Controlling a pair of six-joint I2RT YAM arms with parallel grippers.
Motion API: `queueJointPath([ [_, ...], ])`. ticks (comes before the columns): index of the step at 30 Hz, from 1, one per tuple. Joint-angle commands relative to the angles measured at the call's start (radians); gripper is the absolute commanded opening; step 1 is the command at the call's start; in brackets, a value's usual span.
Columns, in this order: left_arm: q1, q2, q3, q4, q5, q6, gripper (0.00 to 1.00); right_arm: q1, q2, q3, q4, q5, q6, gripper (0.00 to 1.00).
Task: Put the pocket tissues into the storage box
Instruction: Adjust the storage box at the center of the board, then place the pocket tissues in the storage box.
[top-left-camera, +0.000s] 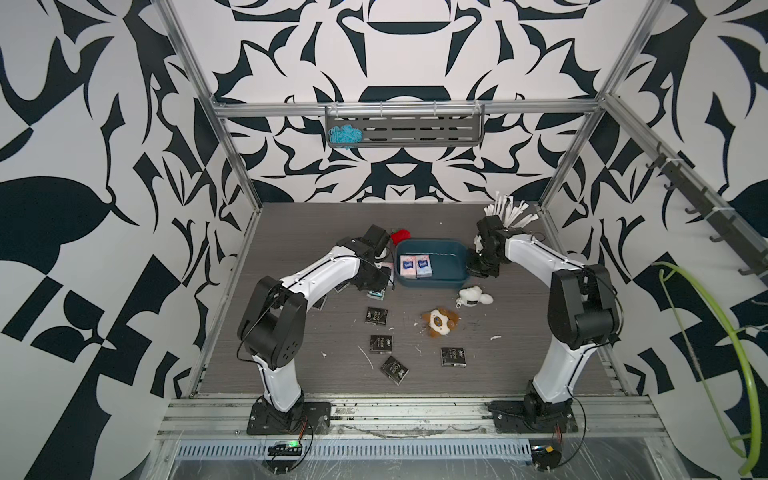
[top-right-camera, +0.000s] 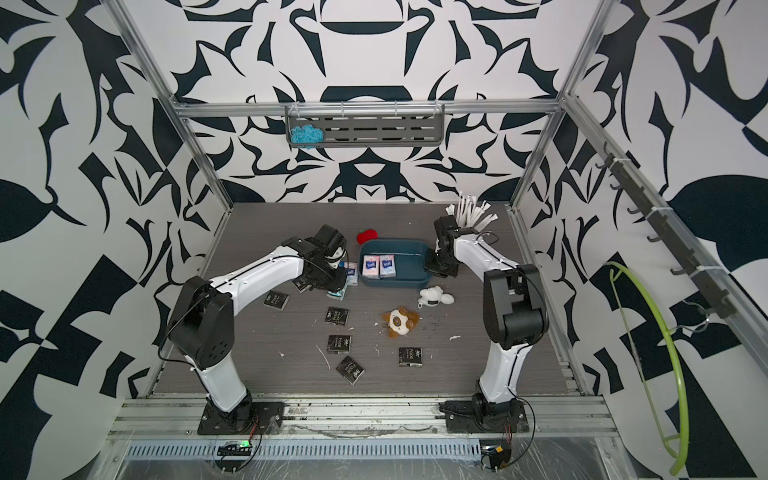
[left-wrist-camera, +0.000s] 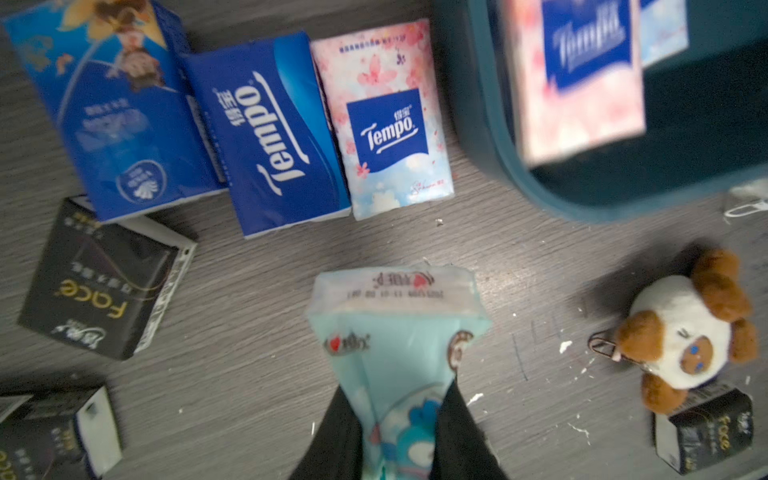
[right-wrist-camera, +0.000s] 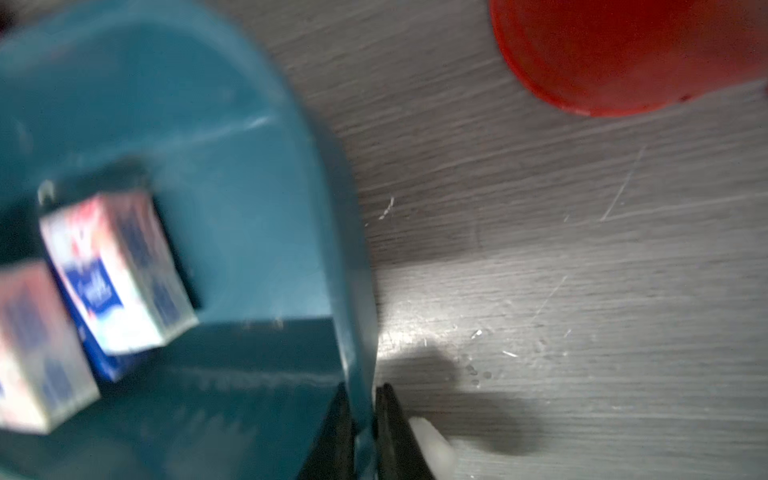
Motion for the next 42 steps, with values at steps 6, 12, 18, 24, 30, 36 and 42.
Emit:
queueJointPath([
  [6,0.003,-0.075,0.022,-0.071,0.009,-0.043,0.23,0.004,-0.174,-0.157,0.035,0.031,0.138,0.14],
  [12,0.002,-0.112,0.054,-0.071,0.047,-0.083,0.24,0.018,-0.272,-0.259,0.036,0.061,0.179,0.15],
  [18,-0.006,-0.141,0.078,-0.065,0.107,-0.154,0.25,0.068,-0.309,-0.335,0.059,0.076,0.226,0.17],
  [24,-0.079,-0.116,0.141,-0.053,0.107,-0.19,0.25,0.077,-0.318,-0.329,0.051,0.1,0.239,0.36],
  [30,-0.149,-0.011,0.254,-0.028,0.093,-0.191,0.25,0.077,-0.381,-0.299,-0.016,0.158,0.227,0.5],
  [36,-0.176,0.132,0.402,-0.016,0.089,-0.162,0.25,0.082,-0.425,-0.302,-0.103,0.148,0.224,0.55],
  [42,-0.2,0.289,0.564,-0.011,0.092,-0.145,0.25,0.082,-0.479,-0.323,-0.121,0.132,0.235,0.57],
])
